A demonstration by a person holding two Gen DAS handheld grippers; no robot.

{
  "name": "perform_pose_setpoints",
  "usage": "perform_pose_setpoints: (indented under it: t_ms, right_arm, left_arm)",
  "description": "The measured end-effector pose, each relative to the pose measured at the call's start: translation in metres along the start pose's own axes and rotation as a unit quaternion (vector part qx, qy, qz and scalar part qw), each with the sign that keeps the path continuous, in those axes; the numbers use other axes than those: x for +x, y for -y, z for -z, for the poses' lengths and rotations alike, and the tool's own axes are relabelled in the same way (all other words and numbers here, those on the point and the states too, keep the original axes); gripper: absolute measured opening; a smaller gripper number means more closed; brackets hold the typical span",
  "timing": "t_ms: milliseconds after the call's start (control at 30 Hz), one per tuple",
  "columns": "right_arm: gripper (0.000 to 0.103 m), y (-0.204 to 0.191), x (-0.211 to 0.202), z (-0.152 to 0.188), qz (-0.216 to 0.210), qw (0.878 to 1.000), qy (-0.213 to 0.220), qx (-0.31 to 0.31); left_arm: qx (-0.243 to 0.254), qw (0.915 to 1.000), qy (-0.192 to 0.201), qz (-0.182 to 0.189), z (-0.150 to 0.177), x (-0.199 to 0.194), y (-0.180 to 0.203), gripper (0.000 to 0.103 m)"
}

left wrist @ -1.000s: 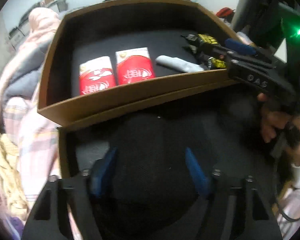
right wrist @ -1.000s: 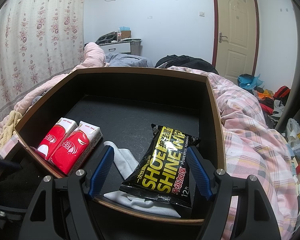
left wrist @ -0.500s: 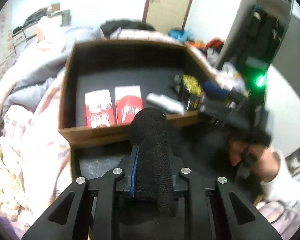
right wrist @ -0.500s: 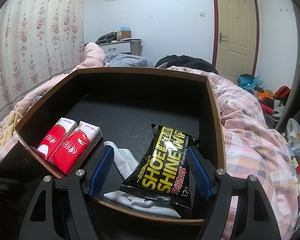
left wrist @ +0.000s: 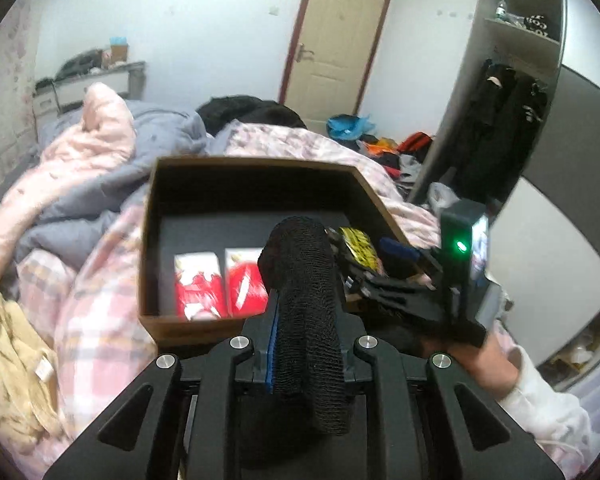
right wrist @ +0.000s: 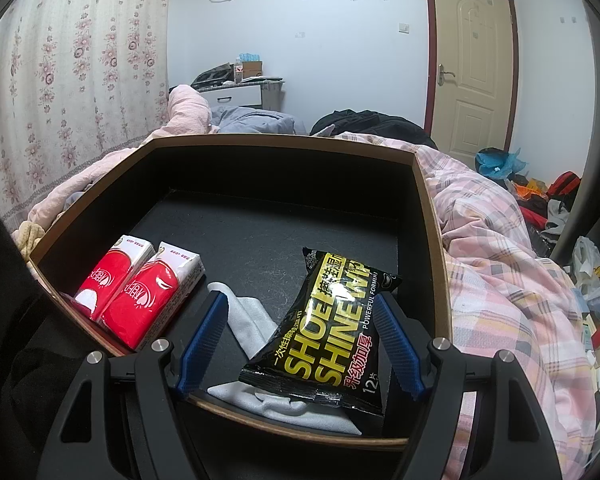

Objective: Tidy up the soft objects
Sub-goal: 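Lower the black sock onto the red tissue packs and open the left gripper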

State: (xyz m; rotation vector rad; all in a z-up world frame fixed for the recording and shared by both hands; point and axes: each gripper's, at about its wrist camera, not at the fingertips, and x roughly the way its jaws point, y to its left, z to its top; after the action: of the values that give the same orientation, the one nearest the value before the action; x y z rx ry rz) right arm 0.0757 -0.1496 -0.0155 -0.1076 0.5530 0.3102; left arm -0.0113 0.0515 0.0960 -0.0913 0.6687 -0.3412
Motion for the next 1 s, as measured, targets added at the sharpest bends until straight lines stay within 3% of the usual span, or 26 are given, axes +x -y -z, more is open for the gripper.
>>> perform_pose_setpoints:
  t_ms: [233, 433, 767, 1000]
  right_arm:
    - [0.073, 0.0, 0.0, 0.0, 0.0, 1.0, 0.0, 0.001]
    - [0.073, 0.001, 0.0, 0.0, 0.0, 1.0, 0.0, 0.001]
    - [0.073, 0.001, 0.0, -0.001, 0.0, 1.0, 0.0, 0.0]
    - [0.073, 0.0, 0.0, 0.0, 0.001, 1.0, -0.001, -0.001]
  left_arm:
    - [-0.008, 0.9978, 0.015, -0.064, -0.028, 0.04, -0.014, 0.015]
    - [-0.022, 0.9936, 0.002, -0.111, -0.029, 0.08, -0.036, 0.015]
    - [-0.044, 0.9913, -0.027, -0.121, -0.001, 0.109, -0.056, 0.016]
    - [-0.02, 0.9894, -0.058, -0.132, 0.005, 0.123, -0.049, 0.016]
